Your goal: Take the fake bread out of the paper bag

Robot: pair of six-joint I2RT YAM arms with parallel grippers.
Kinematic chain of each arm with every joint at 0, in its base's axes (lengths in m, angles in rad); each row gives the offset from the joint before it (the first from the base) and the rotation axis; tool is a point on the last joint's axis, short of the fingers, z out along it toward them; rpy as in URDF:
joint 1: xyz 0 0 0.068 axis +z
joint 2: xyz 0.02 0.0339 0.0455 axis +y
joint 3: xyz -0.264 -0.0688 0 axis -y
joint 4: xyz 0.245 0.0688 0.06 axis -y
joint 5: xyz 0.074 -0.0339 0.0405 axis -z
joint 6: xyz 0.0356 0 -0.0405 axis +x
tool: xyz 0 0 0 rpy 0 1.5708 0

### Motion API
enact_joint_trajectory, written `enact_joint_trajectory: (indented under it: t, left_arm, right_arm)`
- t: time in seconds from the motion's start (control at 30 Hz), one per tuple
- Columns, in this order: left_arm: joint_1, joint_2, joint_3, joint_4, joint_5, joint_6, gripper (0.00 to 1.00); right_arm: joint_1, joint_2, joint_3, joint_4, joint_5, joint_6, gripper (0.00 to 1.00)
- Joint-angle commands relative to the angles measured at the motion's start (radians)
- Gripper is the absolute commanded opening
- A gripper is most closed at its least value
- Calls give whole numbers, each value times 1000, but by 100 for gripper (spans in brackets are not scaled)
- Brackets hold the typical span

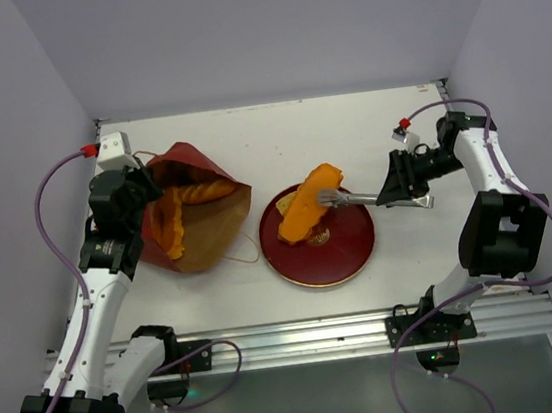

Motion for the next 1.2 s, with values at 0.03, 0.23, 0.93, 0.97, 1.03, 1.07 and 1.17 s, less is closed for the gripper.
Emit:
enact_joint_trajectory:
  t: [0.03,0.23,0.93,0.97,1.03,1.07,1.17]
  left_arm:
    - [2,-28,3,81,14,-17,0]
    - [2,-35,6,77,14,-15,0]
    - [2,-35,0,83,27,-23,0]
    - [2,-35,0,81,27,-25,0]
    - [2,-37,0,81,26,-23,0]
    - [2,-38,0,80,26,-23,0]
    - [2,-38,-2,80,27,-25,0]
  right_arm:
    - [-7,8,23,-6,-54,-33,55]
    - [-17,10,1,-7,-37,-41,58]
    - [-36,3,-40,26,44,-33,59]
    - [-36,3,-40,26,44,-34,58]
    - [-34,0,-37,22,41,-41,58]
    - [-36,-1,-35,22,40,-44,58]
    - [-36,-1,-34,19,37,-51,58]
